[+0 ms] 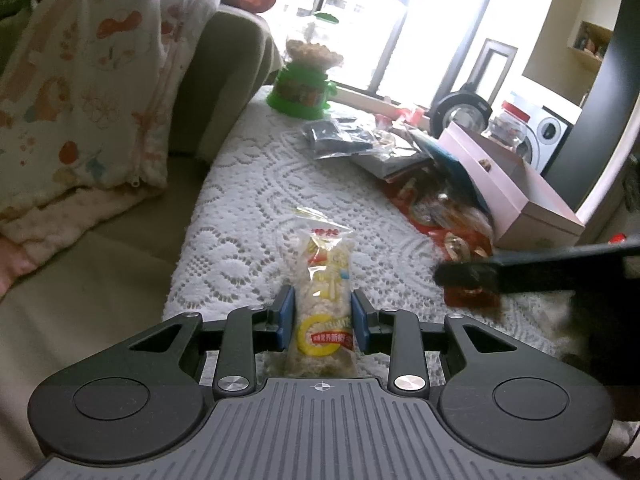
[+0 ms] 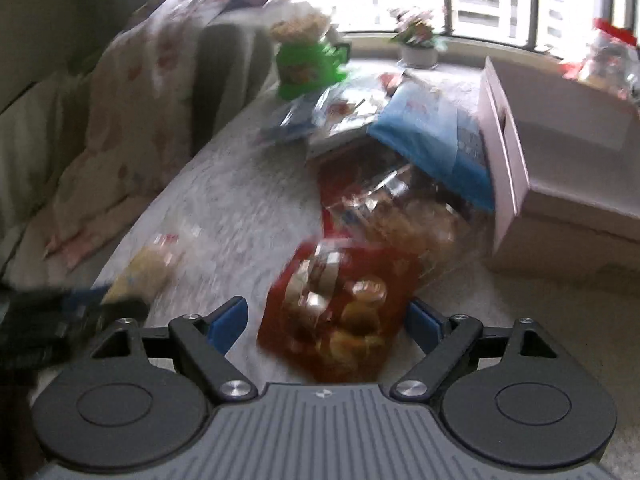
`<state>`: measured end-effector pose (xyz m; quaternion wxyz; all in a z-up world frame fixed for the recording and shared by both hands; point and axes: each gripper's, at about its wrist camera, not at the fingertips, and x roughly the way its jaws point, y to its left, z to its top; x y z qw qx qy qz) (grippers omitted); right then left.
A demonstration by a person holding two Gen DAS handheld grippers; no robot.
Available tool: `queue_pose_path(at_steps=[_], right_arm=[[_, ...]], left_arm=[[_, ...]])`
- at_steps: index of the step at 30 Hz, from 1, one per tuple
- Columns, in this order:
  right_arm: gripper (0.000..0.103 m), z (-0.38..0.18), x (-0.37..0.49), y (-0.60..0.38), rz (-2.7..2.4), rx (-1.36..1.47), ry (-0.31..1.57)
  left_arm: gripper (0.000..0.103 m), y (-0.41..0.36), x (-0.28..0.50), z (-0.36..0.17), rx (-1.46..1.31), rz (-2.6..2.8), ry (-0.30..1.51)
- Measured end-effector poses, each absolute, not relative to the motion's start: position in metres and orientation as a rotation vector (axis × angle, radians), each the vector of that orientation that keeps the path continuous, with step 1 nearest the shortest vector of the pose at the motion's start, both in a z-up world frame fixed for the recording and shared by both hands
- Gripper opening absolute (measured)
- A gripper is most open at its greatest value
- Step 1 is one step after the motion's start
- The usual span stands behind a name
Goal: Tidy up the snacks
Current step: 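Carry the snack bar with the left tool while the right tool carries the red bag to the pink box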
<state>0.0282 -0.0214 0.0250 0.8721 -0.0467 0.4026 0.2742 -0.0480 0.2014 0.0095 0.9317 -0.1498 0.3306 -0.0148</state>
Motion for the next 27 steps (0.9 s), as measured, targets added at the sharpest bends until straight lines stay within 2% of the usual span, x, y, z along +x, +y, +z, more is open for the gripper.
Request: queue_pose_path(at_steps=[3, 5, 18, 27], right_arm=[[0.086, 0.021, 0.027, -0.003, 0.542, -0.2, 0.805], [0.077, 0.023, 0.019, 0.0, 0.559, -0.247, 0.775], [0.076, 0.066, -0.029, -0.066, 0.665, -0.284, 0.725], [0.076, 0.077, -0.035, -0.149, 0.522, -0.215, 0.665]], left_arm=[[0.034, 0.202, -0.049, 0.009, -0.313, -0.03, 0.67], [0.034, 0.202, -0.049, 0.008, -0.318, -0.031, 0.67], [0.034, 0.185, -0.047, 0.016, -0.296, -0.023, 0.699], [0.034, 0.1, -0.046, 0.031, -0.222, -0.312, 0.736]])
